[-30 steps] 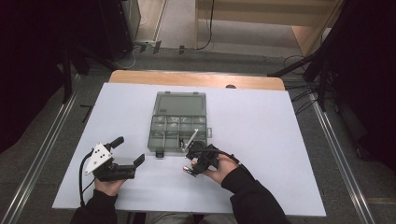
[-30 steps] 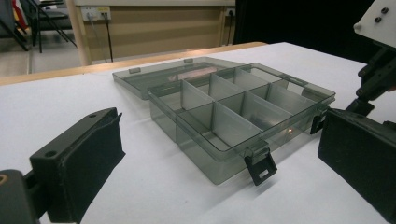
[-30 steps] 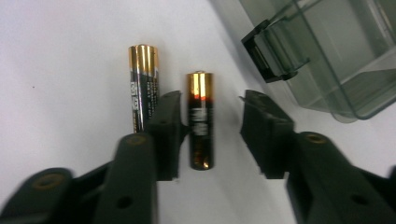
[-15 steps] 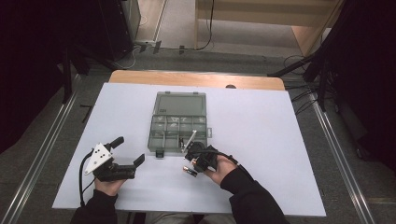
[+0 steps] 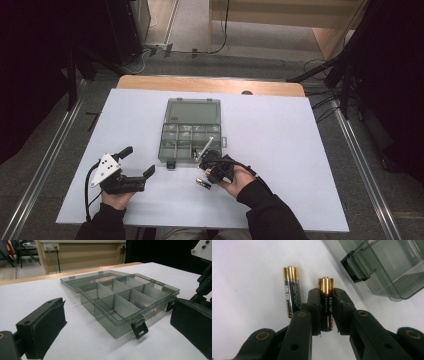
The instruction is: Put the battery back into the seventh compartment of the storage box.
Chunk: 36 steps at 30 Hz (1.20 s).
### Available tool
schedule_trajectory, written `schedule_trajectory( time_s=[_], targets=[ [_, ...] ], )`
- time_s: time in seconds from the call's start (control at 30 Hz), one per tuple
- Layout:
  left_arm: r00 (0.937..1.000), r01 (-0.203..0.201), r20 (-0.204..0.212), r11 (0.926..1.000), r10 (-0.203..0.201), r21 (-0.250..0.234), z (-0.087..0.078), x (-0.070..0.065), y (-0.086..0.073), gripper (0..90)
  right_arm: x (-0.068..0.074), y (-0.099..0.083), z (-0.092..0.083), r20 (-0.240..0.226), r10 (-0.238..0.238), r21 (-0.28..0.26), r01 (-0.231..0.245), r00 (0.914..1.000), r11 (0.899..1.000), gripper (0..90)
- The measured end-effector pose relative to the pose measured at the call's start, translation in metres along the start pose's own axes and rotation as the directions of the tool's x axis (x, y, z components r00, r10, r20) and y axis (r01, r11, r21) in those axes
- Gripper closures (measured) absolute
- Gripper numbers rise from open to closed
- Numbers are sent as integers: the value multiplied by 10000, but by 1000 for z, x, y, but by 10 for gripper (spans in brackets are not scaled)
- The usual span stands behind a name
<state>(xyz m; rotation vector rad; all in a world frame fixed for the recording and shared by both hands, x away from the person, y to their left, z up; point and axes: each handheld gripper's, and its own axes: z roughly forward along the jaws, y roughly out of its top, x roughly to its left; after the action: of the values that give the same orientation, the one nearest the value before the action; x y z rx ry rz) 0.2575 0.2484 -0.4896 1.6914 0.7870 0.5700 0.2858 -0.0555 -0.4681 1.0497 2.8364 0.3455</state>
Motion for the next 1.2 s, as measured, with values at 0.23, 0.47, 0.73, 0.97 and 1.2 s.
schedule_trajectory(
  time_s=[0.23, 0.47, 0.73, 0.97, 1.2],
  targets=[
    [10000, 5, -9, 10000, -5, 7, 0, 0, 0, 0, -4, 2, -12, -161, 256, -554, -265, 9995, 9981, 780],
    [10000, 24, -5, 10000, -24, 9, 0, 0, 0, 0, -11, 7, -31, -431, 814, -1603, -873, 9958, 9832, 780],
    [10000, 30, 6, 10000, -30, -19, 0, 0, 0, 0, -14, 17, -40, -529, 1381, -2206, -1465, 9890, 9643, 780],
    [10000, 18, -3, 10000, -18, -20, 0, 0, 0, 0, -19, 22, -41, -930, 1965, -2602, -2143, 9761, 9415, 780],
    [10000, -3, -6, 10000, 3, -7, 0, 1, 0, 0, -28, 27, -32, -1495, 2550, -2947, -2892, 9553, 9108, 779]
  ],
)
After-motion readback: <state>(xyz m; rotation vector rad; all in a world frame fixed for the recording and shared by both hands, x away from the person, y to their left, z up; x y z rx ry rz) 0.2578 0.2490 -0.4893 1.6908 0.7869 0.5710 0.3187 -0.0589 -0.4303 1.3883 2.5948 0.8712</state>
